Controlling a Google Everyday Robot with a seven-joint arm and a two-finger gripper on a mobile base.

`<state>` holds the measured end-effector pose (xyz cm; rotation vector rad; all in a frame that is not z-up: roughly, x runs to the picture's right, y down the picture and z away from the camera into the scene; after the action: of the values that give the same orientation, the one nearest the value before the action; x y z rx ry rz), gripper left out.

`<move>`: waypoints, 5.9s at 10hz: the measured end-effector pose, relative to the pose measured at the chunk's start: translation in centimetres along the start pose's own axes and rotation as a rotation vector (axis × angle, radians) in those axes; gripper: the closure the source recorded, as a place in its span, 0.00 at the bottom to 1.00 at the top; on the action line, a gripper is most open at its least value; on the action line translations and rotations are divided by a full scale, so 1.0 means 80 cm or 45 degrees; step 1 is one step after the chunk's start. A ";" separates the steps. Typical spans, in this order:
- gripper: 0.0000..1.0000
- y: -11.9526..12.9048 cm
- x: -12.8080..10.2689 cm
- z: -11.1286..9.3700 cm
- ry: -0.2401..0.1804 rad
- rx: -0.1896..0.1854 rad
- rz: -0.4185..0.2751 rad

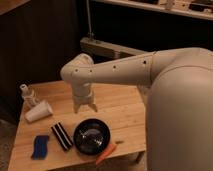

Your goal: Knock the bottle over

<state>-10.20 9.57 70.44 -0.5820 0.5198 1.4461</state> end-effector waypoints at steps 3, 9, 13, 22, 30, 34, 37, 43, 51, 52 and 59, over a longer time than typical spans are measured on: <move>0.35 0.000 0.000 0.000 0.000 0.000 0.000; 0.35 0.000 0.000 0.000 0.000 0.000 0.000; 0.35 0.000 0.000 0.000 0.000 0.000 0.000; 0.35 0.001 -0.002 -0.003 -0.005 -0.005 -0.009; 0.35 0.183 -0.094 -0.122 -0.121 -0.032 -0.266; 0.35 0.290 -0.140 -0.169 -0.188 -0.099 -0.428; 0.35 0.323 -0.151 -0.182 -0.209 -0.132 -0.480; 0.35 0.325 -0.151 -0.181 -0.204 -0.130 -0.510; 0.45 0.427 -0.141 -0.133 -0.131 -0.211 -0.724; 0.54 0.429 -0.143 -0.126 -0.133 -0.216 -0.734; 1.00 0.451 -0.156 -0.088 -0.170 -0.398 -0.662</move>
<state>-46.87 -3.20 71.24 -0.7940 0.0224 1.0600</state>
